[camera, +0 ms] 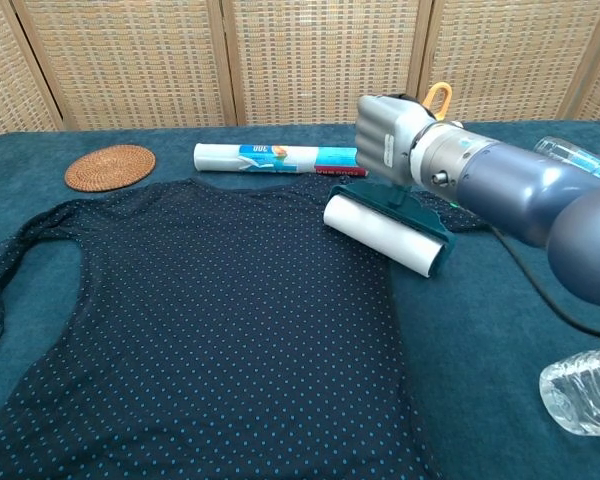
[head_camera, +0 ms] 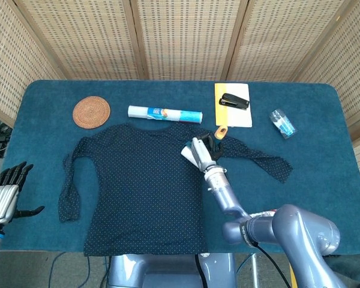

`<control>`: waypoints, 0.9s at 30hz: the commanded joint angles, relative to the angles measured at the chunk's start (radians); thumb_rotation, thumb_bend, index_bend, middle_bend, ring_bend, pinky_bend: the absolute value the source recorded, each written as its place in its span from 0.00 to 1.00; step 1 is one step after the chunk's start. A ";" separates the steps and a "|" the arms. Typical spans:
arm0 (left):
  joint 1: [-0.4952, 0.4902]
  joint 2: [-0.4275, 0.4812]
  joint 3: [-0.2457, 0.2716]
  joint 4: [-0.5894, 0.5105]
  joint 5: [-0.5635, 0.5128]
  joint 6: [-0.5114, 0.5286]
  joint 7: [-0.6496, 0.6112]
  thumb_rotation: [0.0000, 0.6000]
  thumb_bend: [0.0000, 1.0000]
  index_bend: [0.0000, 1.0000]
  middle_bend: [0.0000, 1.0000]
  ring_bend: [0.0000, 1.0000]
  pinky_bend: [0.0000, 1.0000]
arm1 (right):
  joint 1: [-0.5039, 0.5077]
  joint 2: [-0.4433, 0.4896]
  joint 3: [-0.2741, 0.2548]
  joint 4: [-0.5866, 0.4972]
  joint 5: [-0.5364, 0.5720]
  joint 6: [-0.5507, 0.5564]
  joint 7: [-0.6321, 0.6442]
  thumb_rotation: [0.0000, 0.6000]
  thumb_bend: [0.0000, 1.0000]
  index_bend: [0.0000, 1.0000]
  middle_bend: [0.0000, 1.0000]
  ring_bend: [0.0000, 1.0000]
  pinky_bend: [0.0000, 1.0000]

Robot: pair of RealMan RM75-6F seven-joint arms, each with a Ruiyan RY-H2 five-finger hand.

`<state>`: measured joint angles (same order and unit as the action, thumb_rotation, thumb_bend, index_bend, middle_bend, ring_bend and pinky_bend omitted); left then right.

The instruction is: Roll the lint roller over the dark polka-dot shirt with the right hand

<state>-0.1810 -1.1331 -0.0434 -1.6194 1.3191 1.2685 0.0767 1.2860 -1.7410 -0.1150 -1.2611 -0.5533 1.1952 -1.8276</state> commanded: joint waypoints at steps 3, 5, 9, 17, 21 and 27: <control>0.000 -0.002 0.001 -0.003 0.000 0.001 0.006 1.00 0.00 0.00 0.00 0.00 0.00 | -0.022 0.010 0.016 0.007 -0.004 -0.019 0.026 1.00 0.77 0.42 0.96 1.00 1.00; 0.000 -0.002 0.001 -0.004 0.000 0.001 0.007 1.00 0.00 0.00 0.00 0.00 0.00 | -0.029 0.015 0.025 0.000 -0.007 -0.019 0.039 1.00 0.68 0.25 0.96 1.00 1.00; 0.001 0.000 0.002 -0.006 0.003 0.003 0.003 1.00 0.00 0.00 0.00 0.00 0.00 | -0.044 0.026 0.049 -0.027 -0.006 0.008 0.052 1.00 0.28 0.00 0.95 1.00 1.00; 0.009 0.012 0.008 -0.014 0.031 0.021 -0.025 1.00 0.00 0.00 0.00 0.00 0.00 | -0.126 0.165 0.078 -0.220 -0.091 0.094 0.230 1.00 0.19 0.00 0.94 1.00 1.00; 0.016 0.016 0.014 -0.014 0.056 0.040 -0.043 1.00 0.00 0.00 0.00 0.00 0.00 | -0.221 0.277 0.063 -0.302 -0.248 0.104 0.515 1.00 0.19 0.00 0.91 1.00 1.00; 0.031 0.018 0.025 -0.018 0.096 0.076 -0.059 1.00 0.00 0.00 0.00 0.00 0.00 | -0.381 0.393 0.029 -0.322 -0.465 0.186 0.916 1.00 0.10 0.00 0.60 0.69 0.76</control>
<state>-0.1538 -1.1155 -0.0215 -1.6361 1.4094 1.3385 0.0216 1.0451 -1.4670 -0.0609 -1.5280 -0.8384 1.3113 -1.1881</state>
